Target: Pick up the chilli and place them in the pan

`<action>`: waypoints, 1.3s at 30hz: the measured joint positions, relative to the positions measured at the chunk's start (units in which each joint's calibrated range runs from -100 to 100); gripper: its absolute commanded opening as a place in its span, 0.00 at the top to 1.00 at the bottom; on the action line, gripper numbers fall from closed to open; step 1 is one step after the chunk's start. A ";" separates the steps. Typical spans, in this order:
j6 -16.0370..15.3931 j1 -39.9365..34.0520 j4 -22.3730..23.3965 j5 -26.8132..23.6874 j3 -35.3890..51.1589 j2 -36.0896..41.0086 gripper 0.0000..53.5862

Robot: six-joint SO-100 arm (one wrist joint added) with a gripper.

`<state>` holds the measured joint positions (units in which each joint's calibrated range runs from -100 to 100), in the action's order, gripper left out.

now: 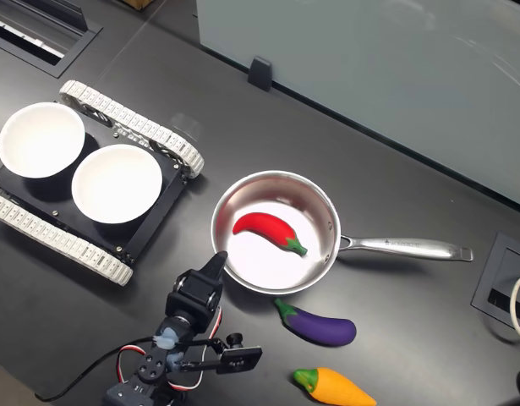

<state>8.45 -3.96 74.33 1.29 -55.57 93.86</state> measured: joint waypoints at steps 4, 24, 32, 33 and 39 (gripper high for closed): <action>-0.09 -2.20 4.16 -0.34 0.09 0.93 1.00; -0.09 -1.98 11.81 0.00 -7.60 1.35 1.00; -0.09 -1.87 11.81 0.00 -12.40 1.26 1.00; -0.09 -1.87 11.81 0.00 -12.94 1.09 1.00; -0.09 -1.87 11.81 0.00 -13.94 1.01 1.00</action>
<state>8.36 -5.83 86.15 1.29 -69.50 94.87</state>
